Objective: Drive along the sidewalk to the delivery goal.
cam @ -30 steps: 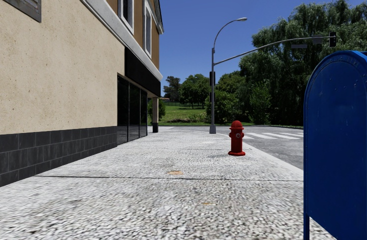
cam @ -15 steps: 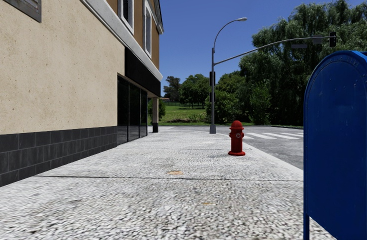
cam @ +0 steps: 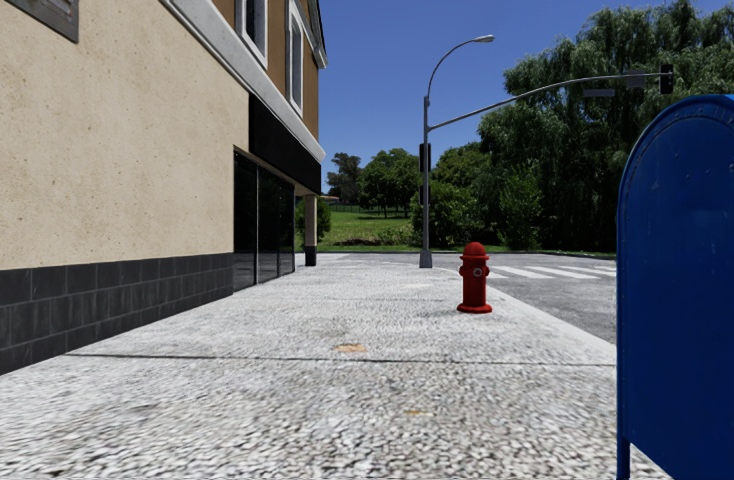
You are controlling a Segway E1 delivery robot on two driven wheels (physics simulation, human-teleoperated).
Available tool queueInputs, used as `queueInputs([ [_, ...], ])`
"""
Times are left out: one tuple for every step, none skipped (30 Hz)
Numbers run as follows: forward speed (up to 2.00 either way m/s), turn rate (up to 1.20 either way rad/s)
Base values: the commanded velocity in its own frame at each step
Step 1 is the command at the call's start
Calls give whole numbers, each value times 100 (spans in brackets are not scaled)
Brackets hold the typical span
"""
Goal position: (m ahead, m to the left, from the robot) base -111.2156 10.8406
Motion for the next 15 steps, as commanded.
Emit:
queueInputs([
  [71, 0],
  [72, 0],
  [72, 0],
  [73, 0],
  [73, 0],
  [73, 0],
  [73, 0],
  [73, 0],
  [73, 0],
  [73, 0],
  [73, 0],
  [73, 0],
  [73, 0],
  [71, 0],
  [70, 0],
])
